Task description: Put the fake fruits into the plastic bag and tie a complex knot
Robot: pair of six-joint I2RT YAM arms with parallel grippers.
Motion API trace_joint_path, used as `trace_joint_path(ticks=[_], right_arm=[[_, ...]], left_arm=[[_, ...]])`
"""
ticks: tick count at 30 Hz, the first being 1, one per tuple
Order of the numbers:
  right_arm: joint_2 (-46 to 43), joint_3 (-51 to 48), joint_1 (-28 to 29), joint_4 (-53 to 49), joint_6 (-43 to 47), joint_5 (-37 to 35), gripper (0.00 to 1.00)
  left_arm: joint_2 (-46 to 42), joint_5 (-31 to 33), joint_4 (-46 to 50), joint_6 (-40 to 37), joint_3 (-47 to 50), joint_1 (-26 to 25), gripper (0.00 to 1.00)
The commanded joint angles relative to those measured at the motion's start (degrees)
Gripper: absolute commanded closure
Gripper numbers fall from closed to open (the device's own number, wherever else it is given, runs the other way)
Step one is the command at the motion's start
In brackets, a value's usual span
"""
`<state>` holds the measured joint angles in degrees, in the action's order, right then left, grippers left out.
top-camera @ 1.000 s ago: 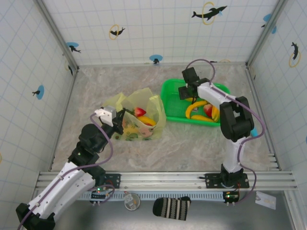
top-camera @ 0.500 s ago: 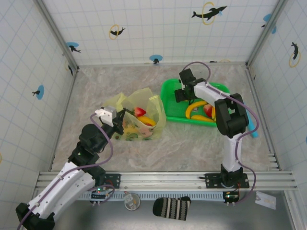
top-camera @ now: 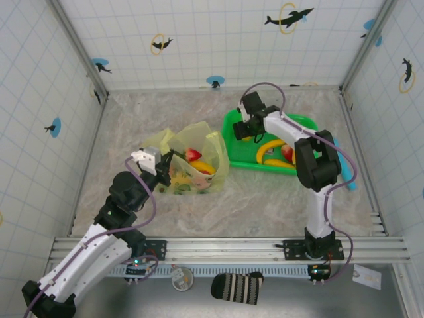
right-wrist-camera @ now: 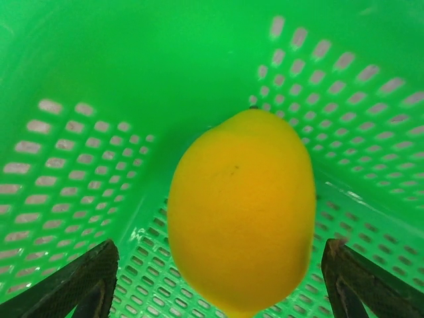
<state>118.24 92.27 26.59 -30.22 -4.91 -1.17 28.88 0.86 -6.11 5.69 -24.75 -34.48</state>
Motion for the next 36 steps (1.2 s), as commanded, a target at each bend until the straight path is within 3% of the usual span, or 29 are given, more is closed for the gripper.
trace_joint_path(ticks=[1,12,20,26,36], right_arm=[[2.97,5.29,-0.22,-2.61,1.50,-4.03,0.16],[8.71,9.08,0.01,-2.89,-1.45,-1.64,0.20],[6.32,7.95,-0.04,-2.67,-2.45,-0.15,0.38],[-2.83,3.23,-0.48,0.78,-4.90,0.58,0.41],[-28.72,-4.47,3.78,10.29,-7.44,0.47,0.44]], left_arm=[[-0.50,0.19,-0.87,-1.61,0.90,-0.49,1.00],[-0.58,0.37,-0.87,-1.89,0.94,-0.68,1.00],[-0.58,0.42,-0.92,-1.87,0.96,-0.85,1.00],[-0.58,0.63,-0.82,-1.95,1.02,-0.94,1.00],[-0.56,1.27,-0.66,-2.36,1.00,-1.06,1.00]])
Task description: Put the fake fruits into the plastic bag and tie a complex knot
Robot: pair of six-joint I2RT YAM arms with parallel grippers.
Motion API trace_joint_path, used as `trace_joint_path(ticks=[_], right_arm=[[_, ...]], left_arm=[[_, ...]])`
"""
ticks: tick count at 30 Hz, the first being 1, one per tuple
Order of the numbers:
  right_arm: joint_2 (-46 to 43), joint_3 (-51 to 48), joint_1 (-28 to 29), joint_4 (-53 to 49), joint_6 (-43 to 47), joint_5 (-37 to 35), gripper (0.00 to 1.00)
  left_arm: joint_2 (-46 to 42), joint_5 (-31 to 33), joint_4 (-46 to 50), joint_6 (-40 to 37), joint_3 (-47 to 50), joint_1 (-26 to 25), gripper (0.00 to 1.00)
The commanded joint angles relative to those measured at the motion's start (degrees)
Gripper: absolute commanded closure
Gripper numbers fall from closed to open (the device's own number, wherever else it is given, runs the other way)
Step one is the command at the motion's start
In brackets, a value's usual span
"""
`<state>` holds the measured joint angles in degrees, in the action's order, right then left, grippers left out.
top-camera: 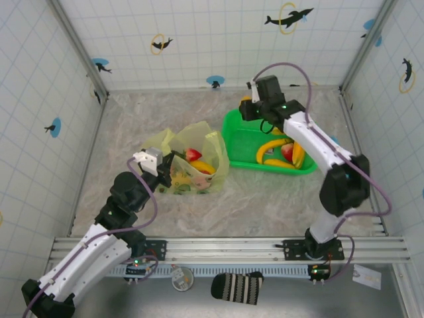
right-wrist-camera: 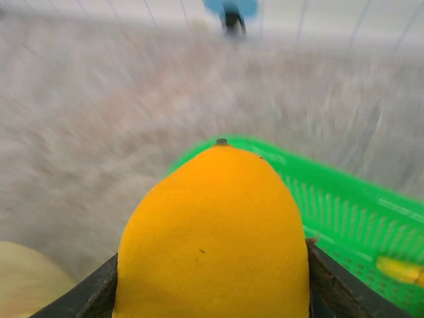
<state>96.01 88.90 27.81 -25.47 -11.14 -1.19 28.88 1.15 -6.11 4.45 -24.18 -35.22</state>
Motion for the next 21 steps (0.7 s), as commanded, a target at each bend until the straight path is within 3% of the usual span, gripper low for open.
trace_joint_path(ticks=[1,3,10,13,17,21], right_arm=[[-8.40,-0.86,3.87,6.58,-0.71,2.08,0.43],[-12.09,0.30,8.90,8.86,0.85,4.34,0.42],[-14.49,2.90,28.01,13.48,3.88,0.32,0.43],[-10.90,3.94,34.66,10.14,8.65,-7.89,0.43],[-5.04,5.61,37.58,5.59,7.87,-23.38,0.45],[0.42,6.94,36.86,2.48,4.00,-29.26,0.45]], left_arm=[[-0.58,1.09,-0.66,-1.22,0.47,-0.33,1.00],[-0.58,1.11,-0.63,-1.25,0.61,-0.40,1.00],[-0.71,1.09,-0.48,-1.69,0.55,-0.37,1.00],[-1.54,0.61,-0.66,-1.94,0.67,-0.38,1.00],[-2.55,0.74,-0.81,-2.07,0.91,-0.38,1.00],[-3.38,0.70,-1.01,-2.15,0.97,-0.37,1.00]])
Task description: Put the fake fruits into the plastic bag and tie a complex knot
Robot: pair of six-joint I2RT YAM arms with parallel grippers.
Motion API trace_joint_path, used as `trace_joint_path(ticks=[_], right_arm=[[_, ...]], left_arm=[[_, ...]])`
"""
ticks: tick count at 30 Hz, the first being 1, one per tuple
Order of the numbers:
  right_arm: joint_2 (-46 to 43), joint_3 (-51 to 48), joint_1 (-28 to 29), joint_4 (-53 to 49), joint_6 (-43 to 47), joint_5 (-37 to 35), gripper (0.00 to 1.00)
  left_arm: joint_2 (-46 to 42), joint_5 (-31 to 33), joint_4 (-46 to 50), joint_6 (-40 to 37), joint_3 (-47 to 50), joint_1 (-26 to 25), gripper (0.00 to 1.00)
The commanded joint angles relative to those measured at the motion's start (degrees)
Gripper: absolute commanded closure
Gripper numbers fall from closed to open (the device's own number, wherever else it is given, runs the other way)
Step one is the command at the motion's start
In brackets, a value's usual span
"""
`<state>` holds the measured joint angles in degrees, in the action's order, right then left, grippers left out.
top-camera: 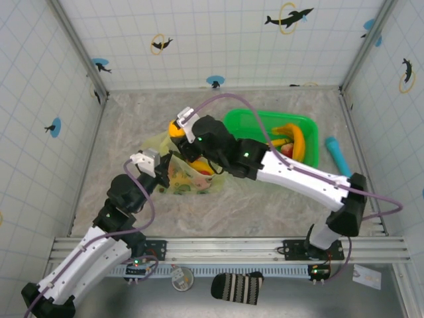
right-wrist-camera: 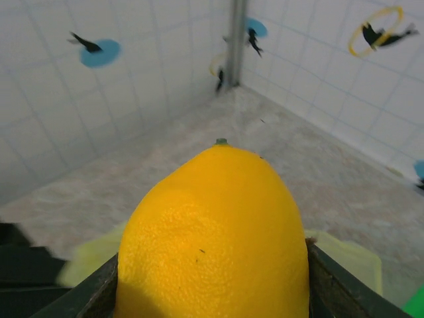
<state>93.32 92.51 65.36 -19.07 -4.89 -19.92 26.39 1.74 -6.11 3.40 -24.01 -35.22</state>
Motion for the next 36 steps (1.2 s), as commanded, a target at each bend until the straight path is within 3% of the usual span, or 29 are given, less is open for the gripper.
trace_joint_path(ticks=[1,4,11,18,23,32,36], right_arm=[[4.35,4.09,-0.85,-4.85,-2.57,-11.72,0.45],[8.71,4.24,-1.91,-6.18,-2.11,-14.37,0.44],[11.96,-0.33,-3.64,-4.61,-5.94,-5.61,0.42],[11.04,-2.39,-6.24,-4.02,-8.85,0.48,0.21],[5.26,-4.88,-7.78,-0.54,-9.62,4.74,0.19],[-13.20,-12.13,-5.77,13.11,-6.37,12.03,0.28],[-23.30,-20.26,-6.93,19.57,-6.72,9.66,0.30]], left_arm=[[-1.14,0.17,-1.08,-1.11,0.80,-0.37,1.00],[-1.78,0.46,-1.19,-1.07,0.98,-0.37,1.00],[-2.56,0.90,-1.18,-1.20,1.16,-0.42,1.00],[-2.40,0.60,-1.24,-1.20,1.12,-0.59,1.00],[-2.18,0.55,-1.27,-1.20,1.16,-0.65,1.00],[-1.65,0.71,-1.16,-1.29,1.16,-0.69,1.00],[-1.09,0.51,-1.19,-1.29,1.16,-0.71,1.00]])
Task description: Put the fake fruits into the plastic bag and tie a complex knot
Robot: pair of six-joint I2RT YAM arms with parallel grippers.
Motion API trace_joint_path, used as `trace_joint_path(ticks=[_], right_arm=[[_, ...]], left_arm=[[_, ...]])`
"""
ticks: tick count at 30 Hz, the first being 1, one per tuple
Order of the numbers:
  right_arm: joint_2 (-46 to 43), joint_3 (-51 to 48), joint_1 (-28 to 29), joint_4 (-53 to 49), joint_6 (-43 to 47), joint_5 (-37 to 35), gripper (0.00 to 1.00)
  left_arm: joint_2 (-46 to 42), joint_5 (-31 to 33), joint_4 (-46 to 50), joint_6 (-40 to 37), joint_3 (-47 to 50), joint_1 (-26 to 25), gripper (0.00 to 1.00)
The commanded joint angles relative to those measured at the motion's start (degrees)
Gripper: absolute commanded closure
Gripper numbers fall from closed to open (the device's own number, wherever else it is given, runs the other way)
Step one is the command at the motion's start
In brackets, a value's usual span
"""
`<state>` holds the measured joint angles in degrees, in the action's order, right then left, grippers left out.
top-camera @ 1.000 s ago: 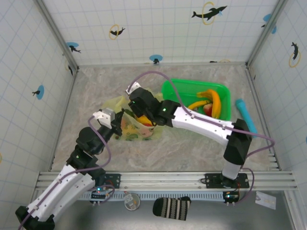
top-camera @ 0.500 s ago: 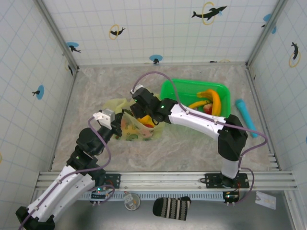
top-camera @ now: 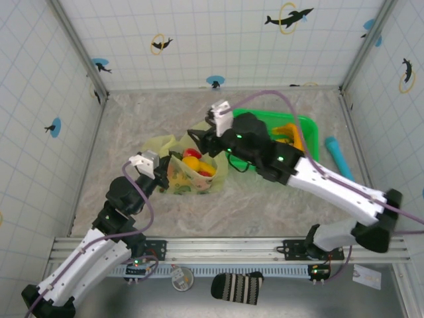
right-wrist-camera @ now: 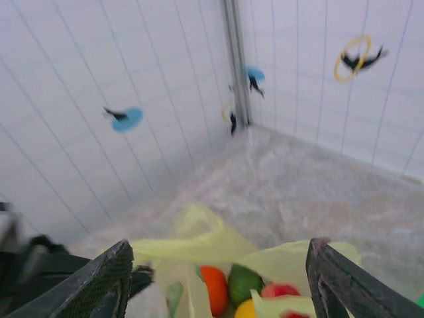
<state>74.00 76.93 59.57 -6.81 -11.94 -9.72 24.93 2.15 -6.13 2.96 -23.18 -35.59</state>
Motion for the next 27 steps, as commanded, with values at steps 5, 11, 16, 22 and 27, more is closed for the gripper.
trace_joint_path(ticks=[5,11,16,22,27], right_arm=[[-11.46,-10.66,-8.00,3.59,-3.39,-4.09,0.30],[-11.02,-12.65,-17.55,-12.94,-5.99,-16.32,0.28],[-4.69,-14.43,-24.99,-23.50,-9.44,-15.73,0.24],[0.25,-16.96,-33.88,-24.20,-21.62,-6.06,0.24],[6.82,-18.33,-35.05,-21.33,-32.98,-1.32,0.27]], left_arm=[[1.04,-0.18,-1.14,-0.63,0.22,-0.36,1.00],[2.01,-1.09,-1.21,-0.25,-0.02,-0.40,1.00],[2.19,-1.80,-1.16,0.04,-0.12,-0.35,1.00],[1.67,-2.15,-1.21,0.34,-0.11,-0.50,1.00],[0.92,-2.29,-1.18,0.38,-0.11,-0.60,1.00]])
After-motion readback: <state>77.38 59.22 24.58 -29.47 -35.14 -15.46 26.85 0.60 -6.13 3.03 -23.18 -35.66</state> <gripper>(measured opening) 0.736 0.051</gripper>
